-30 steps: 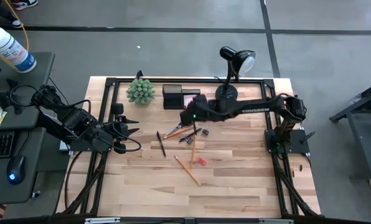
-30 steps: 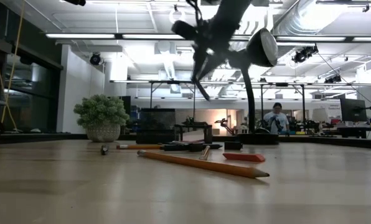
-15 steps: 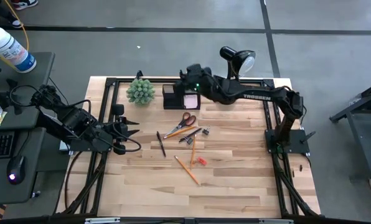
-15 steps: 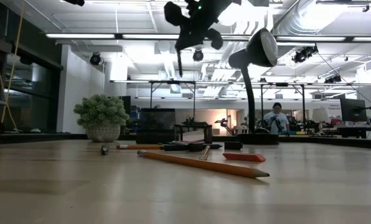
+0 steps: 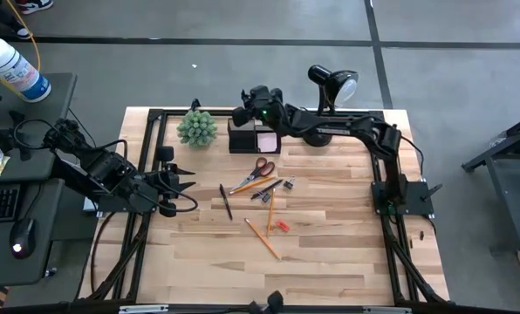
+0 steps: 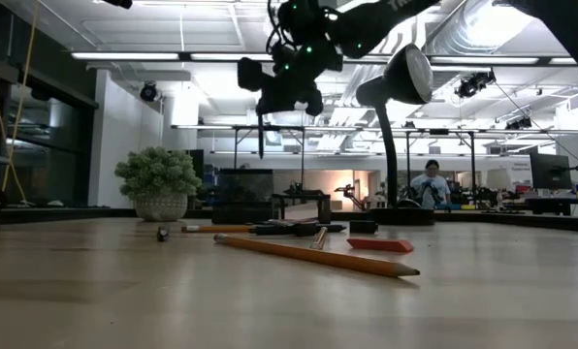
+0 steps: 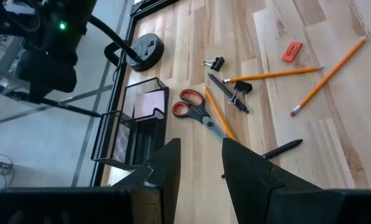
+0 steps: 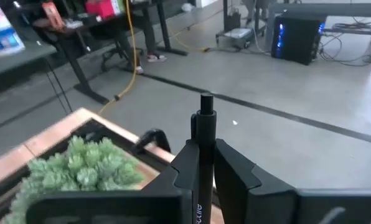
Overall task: Pick and place office supplies into organizer
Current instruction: Put the right black pen into the black desk organizer, then put the left black pen into the black desk organizer
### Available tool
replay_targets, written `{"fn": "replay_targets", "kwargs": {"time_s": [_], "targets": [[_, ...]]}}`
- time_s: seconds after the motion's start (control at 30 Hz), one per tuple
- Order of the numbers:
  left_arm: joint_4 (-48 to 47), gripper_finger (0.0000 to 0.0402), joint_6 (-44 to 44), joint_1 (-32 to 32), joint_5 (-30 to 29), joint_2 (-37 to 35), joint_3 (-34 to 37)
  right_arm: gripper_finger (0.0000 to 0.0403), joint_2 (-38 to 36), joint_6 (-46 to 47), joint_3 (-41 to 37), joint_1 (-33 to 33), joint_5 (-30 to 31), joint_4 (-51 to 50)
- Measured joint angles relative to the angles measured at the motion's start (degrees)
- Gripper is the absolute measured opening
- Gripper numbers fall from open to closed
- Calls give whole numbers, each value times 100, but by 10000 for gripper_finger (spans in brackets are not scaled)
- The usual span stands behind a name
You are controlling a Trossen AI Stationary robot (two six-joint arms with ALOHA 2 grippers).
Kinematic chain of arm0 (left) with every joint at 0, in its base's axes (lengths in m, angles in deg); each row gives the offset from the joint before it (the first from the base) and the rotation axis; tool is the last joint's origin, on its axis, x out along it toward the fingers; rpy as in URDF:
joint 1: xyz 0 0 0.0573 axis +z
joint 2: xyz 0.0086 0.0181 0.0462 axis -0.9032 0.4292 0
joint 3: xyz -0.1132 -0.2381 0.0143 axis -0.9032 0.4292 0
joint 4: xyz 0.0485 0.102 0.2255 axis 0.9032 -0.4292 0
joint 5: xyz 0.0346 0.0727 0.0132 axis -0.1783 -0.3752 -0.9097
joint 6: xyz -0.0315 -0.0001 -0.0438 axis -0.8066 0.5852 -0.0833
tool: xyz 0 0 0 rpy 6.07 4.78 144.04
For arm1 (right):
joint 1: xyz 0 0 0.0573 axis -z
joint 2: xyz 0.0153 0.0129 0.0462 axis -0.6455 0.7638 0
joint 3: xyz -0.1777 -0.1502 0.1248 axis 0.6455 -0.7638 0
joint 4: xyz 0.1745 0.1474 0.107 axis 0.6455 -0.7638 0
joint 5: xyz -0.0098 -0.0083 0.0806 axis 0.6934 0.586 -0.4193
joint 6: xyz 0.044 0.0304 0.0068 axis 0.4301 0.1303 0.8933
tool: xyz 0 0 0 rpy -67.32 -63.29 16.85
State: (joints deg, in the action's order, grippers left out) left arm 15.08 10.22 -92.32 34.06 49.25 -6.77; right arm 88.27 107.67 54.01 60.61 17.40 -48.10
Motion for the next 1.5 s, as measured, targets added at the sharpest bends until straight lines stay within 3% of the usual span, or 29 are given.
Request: {"fn": "replay_targets", "kwargs": {"time_s": [0.43, 0.9, 1.03, 1.23, 1.5], "targets": [[216, 106, -2, 1, 0, 0, 0, 35, 439, -308, 2, 137, -481, 49], [214, 106, 0, 0, 0, 0, 0, 45, 549, -1455, 2, 355, -2126, -80], [214, 106, 2, -1, 0, 0, 0, 49, 549, -1672, 2, 402, -2220, -373], [205, 106, 2, 0, 0, 0, 0, 72, 547, -1719, 2, 437, -2699, -486], [196, 106, 2, -1, 0, 2, 0, 117, 547, -1543, 46, 434, -2722, -489]]}}
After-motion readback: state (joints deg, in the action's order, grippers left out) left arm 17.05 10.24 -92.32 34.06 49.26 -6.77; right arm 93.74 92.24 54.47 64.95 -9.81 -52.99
